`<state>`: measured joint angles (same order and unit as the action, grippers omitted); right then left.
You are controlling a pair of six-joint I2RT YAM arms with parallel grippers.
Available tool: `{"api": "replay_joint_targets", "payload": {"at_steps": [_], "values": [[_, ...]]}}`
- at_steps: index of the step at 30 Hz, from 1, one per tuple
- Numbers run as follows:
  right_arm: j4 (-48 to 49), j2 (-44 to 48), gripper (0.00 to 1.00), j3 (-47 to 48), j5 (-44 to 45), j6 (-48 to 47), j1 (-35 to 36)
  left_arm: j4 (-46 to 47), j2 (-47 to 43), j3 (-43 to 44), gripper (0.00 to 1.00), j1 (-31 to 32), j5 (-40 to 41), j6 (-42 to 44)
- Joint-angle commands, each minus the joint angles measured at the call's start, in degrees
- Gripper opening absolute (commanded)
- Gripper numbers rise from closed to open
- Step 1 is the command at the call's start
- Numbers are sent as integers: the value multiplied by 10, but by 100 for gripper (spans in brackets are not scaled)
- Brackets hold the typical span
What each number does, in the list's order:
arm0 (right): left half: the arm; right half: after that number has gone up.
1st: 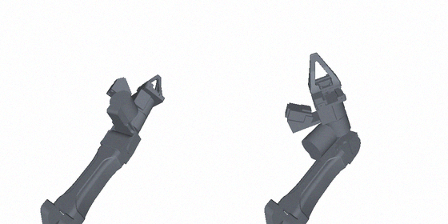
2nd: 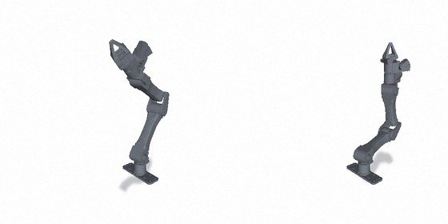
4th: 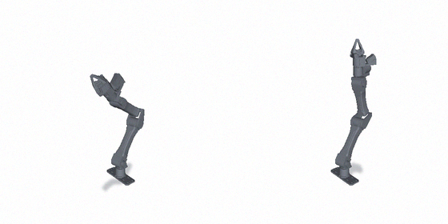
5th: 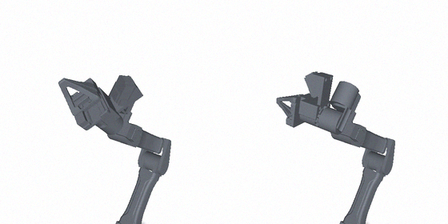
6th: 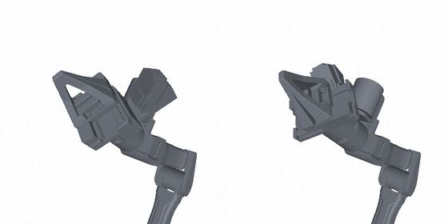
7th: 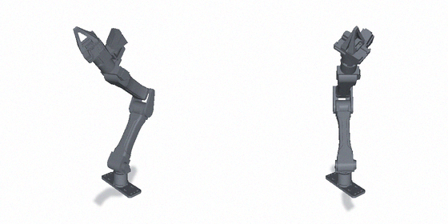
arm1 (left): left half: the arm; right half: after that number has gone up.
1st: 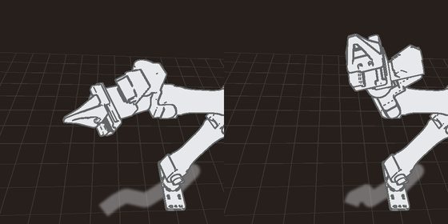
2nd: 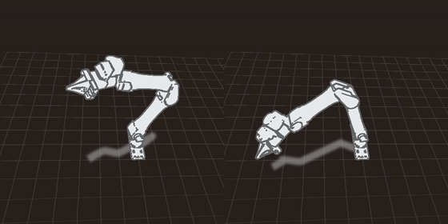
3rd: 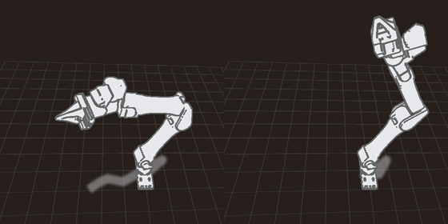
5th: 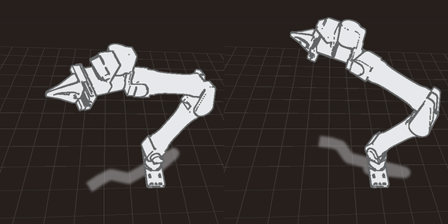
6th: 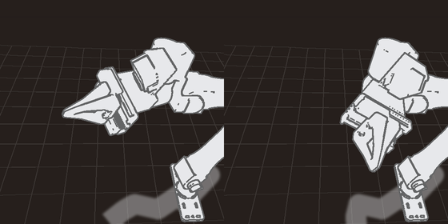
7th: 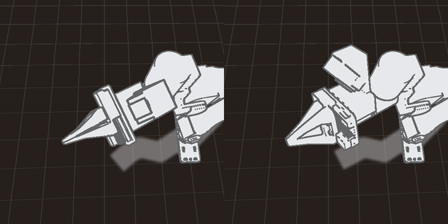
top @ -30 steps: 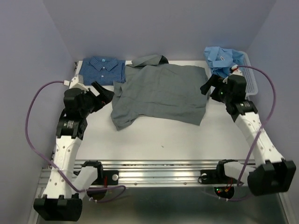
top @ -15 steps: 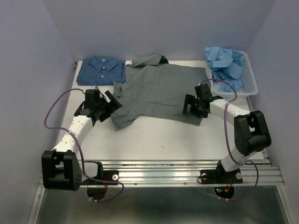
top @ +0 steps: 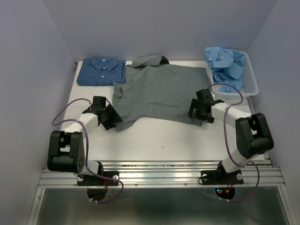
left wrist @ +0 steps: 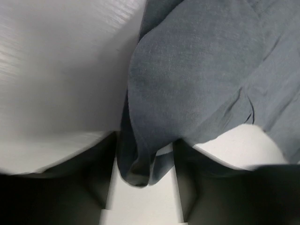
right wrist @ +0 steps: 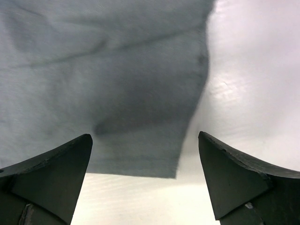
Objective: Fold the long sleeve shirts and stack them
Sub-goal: Flatten the shirt out
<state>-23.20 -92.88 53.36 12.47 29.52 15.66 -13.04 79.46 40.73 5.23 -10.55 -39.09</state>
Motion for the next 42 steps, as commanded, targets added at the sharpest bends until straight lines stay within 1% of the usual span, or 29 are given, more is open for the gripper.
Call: {"api": "replay_joint_targets", "payload": {"at_steps": [1, 2, 3, 6, 10, 11, 13, 16, 17, 19, 20, 21, 23, 24, 25, 28, 32, 34, 35, 36, 38, 41, 42], "values": [[-32, 43, 100, -29, 45, 16, -2, 35, 32, -1, 37, 19, -26, 11], [-32, 46, 100, -34, 40, 17, -7, 35, 37, 4, 23, 21, -31, 13], [-33, 52, 100, -39, 36, 18, -7, 34, 40, 7, 0, 21, -34, 16], [-33, 60, 100, -51, 32, 19, -7, 32, 27, 12, 0, 21, -43, 23], [2, 46, 99, -52, 8, 22, -7, 24, 1, 21, 0, 22, -53, 36], [10, 35, 94, -52, -17, 24, -7, 21, -4, 24, 0, 23, -59, 38], [36, 28, 88, -59, -34, 29, -7, 14, -25, 27, 0, 23, -69, 42], [55, 21, 60, -60, -21, 24, -7, 18, -63, 22, 0, 24, -86, 42], [58, 23, 40, -50, -18, 20, -7, 21, -88, 21, 0, 24, -96, 40], [68, 35, 24, -49, -28, 12, -7, 31, -117, 19, 0, 24, -110, 40], [73, 45, 2, -50, -35, -2, -7, 42, -131, 18, 0, 24, -113, 39], [76, 66, 1, -50, -32, -7, -7, 49, -160, 19, 0, 24, -120, 42], [76, 92, 1, -49, -3, -12, -7, 63, -186, 21, 0, 24, -147, 47], [76, 123, 1, -48, 7, -17, -7, 68, -207, 22, 0, 24, -151, 48], [76, 124, 1, -48, 12, -17, -7, 67, -216, 25, 0, 24, -154, 47], [76, 206, 1, -40, 26, -20, -7, 68, -240, 40, 0, 24, -175, 45], [51, 262, 1, -13, 41, -32, -7, 66, -254, 75, 0, 24, -194, 45], [41, 277, 1, 2, 52, -43, -7, 58, -256, 86, 0, 24, -187, 48], [36, 283, 1, 5, 71, -46, -7, 50, -253, 96, 0, 24, -172, 58], [31, 289, 1, 7, 83, -52, -7, 23, -246, 102, 0, 24, -162, 62], [9, 291, 1, 15, 104, -52, -7, 7, -242, 105, 0, 24, -144, 66], [-6, 298, 1, 38, 105, -52, -7, 12, -241, 113, 0, 24, -161, 67], [-4, 303, 1, 47, 113, -51, -7, 27, -242, 129, 0, 24, -167, 66]]}}
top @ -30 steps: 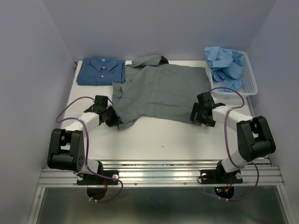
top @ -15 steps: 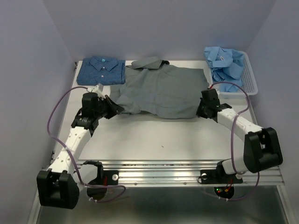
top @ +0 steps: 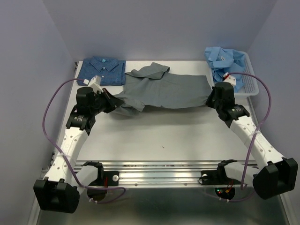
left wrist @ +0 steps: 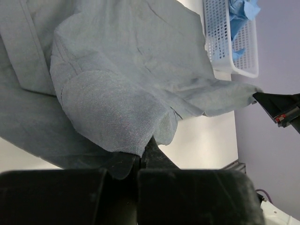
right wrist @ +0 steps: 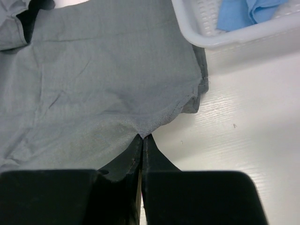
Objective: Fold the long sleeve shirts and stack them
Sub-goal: Flatten the shirt out
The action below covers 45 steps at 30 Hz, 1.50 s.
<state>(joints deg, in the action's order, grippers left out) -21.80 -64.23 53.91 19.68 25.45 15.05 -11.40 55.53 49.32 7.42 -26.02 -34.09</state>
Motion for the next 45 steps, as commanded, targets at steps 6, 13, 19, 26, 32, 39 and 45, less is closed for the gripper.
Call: {"api": "replay_joint_targets", "payload": {"at_steps": [6, 13, 19, 26, 32, 39, 45], "values": [[127, 65, 1, 83, 63, -53, -1, 90, -14, 159, 0, 2, -18, 30], [257, 110, 1, 165, 1, -138, -1, 146, -42, 293, 0, 2, 44, 64], [271, 151, 1, 236, -100, -188, -1, 158, -71, 383, 0, 2, 98, 106], [240, 102, 1, 306, -87, -227, -1, 190, -55, 400, 0, 2, 168, 124], [238, -27, 1, 326, -31, -245, -1, 135, 103, 477, 0, 1, 155, 111], [271, -180, 1, 379, -104, -195, -53, 77, 305, 603, 0, -11, 133, 137], [297, -334, 1, 565, -192, -158, -97, -27, 563, 1026, 0, -51, 31, 105]]}}
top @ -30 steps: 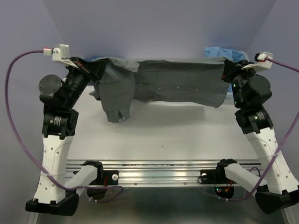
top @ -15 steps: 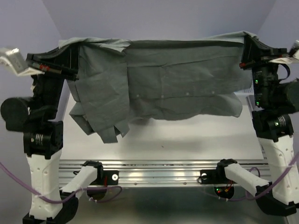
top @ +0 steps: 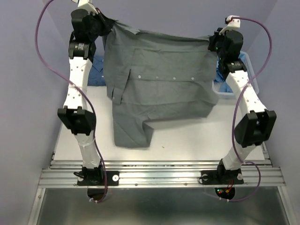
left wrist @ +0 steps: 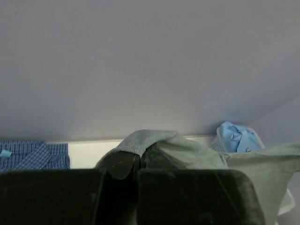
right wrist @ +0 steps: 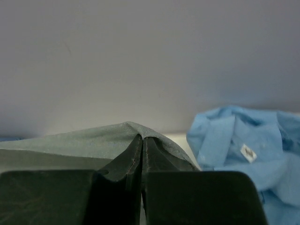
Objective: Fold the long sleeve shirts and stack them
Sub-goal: Flatten the shirt out
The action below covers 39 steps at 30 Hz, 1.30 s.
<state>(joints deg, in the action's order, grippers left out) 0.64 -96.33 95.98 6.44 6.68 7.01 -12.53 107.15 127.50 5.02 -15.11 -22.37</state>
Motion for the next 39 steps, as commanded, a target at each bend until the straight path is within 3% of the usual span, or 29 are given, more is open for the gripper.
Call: {"api": "replay_joint_targets", "payload": {"at_steps": [1, 3, 6, 9, 11, 14, 15, 20, 21, 24, 28, 39], "values": [[74, -21, 1, 164, -60, 35, -23, -9, 56, 268, 0, -43, -101, -38], [73, -27, 1, 205, -88, 48, -32, 72, 21, 222, 0, -53, -179, -100], [75, 8, 1, 203, -95, 38, -32, 157, -54, 120, 0, -61, -170, -102], [81, 54, 1, 148, -93, 17, -38, 167, -142, 16, 0, -61, -170, -77], [81, 81, 1, 72, -92, 10, -38, 168, -175, -43, 0, -61, -170, -69], [82, 136, 1, -67, -104, 16, -38, 168, -241, -210, 0, -60, -144, -51], [82, 158, 1, -106, -134, 20, -38, 174, -271, -311, 0, -60, -143, -49], [67, 199, 1, -362, -193, 68, -38, 207, -349, -622, 0, -55, -170, -79], [50, 201, 1, -384, -198, 72, -38, 204, -359, -703, 0, -55, -174, -85], [-14, 202, 1, -427, -179, 115, -38, 179, -402, -820, 0, -55, -176, -106], [-85, 203, 1, -449, -187, 134, -38, 169, -419, -896, 0, -54, -190, -100], [-217, 143, 1, -483, -98, 178, -38, 107, -323, -922, 0, -34, -183, -98]]}}
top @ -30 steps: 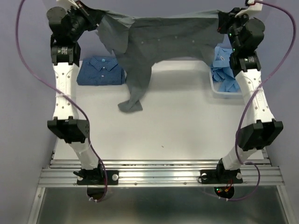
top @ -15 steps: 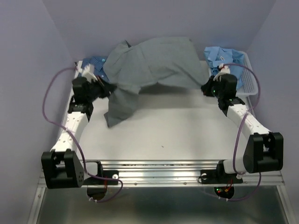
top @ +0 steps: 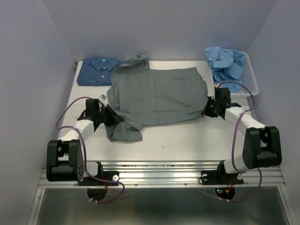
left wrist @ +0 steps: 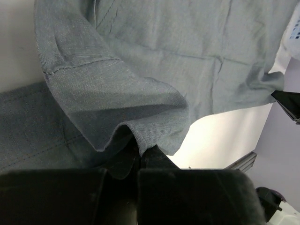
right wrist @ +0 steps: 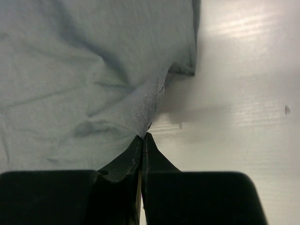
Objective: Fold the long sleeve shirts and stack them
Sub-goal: Flatten the shirt out
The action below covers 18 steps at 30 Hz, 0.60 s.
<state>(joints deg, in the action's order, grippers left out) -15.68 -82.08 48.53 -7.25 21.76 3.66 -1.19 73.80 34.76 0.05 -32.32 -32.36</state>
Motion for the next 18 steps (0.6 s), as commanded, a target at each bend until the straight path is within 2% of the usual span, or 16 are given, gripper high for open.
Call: {"api": "replay_joint_targets", "payload": {"at_steps": [1, 6, 7, 9, 10, 14, 18], "values": [[-61, 3, 1, -9, 48, 34, -4, -13, 7, 8, 0, 16, -11, 1], [-116, 29, 1, -13, 133, 68, -4, -51, -16, 23, 8, 16, 7, 1], [-129, 29, 1, -6, 185, 71, -4, -58, -20, 28, 9, 16, 7, 3], [-178, 29, 1, 3, 236, 75, -4, -79, -22, 32, 9, 17, 5, 7], [-213, 30, 1, 11, 274, 92, -4, -100, -26, 29, 6, 23, 2, 7], [-241, 61, 1, -3, 294, 120, -10, -161, -42, 22, 6, 35, 14, 5], [-240, 62, 1, -8, 277, 125, -24, -202, -37, 21, 13, 73, 10, 7]]}}
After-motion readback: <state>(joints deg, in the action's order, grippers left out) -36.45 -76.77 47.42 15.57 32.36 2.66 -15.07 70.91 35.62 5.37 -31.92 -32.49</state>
